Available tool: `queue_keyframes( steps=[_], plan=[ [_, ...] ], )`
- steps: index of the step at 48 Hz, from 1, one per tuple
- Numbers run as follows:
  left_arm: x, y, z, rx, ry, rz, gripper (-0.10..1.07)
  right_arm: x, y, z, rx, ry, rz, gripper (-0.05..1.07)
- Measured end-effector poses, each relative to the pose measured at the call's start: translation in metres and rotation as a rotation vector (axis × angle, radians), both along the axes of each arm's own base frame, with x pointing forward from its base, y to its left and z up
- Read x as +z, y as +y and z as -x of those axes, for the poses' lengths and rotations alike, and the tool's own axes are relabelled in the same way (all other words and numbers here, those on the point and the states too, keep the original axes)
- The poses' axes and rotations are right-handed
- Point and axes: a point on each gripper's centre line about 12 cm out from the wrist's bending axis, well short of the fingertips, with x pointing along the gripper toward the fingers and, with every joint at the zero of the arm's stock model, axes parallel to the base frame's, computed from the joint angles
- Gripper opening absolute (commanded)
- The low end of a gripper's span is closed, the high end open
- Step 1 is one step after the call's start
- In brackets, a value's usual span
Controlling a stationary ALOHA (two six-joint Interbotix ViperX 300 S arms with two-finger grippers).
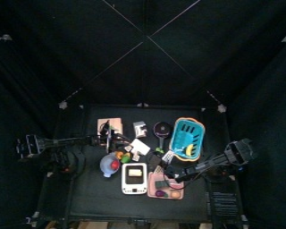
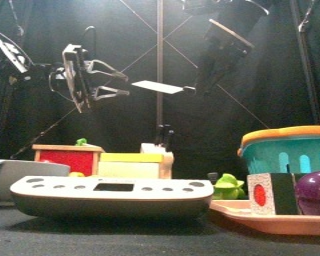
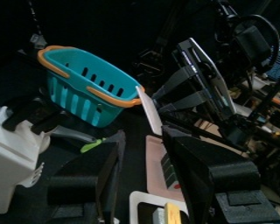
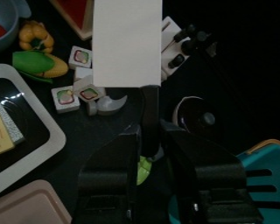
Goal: Grab cleaver with other hand
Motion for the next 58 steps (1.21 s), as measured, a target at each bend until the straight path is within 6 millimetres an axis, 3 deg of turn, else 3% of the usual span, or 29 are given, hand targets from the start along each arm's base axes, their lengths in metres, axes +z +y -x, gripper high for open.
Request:
queue_keyframes(
  steps=[38,58],
  plan=[
    [-0.008,0.002,-0.02,-0.084,0.031,0.135,0.76,-0.008,0.006,-0.019,0.024,0.007,0.033,0.61],
    [-0.007,0.003,-0.021,-0.092,0.034,0.119,0.46,-0.009,0.007,-0.02,0.032,0.007,0.027,0.63]
  ],
)
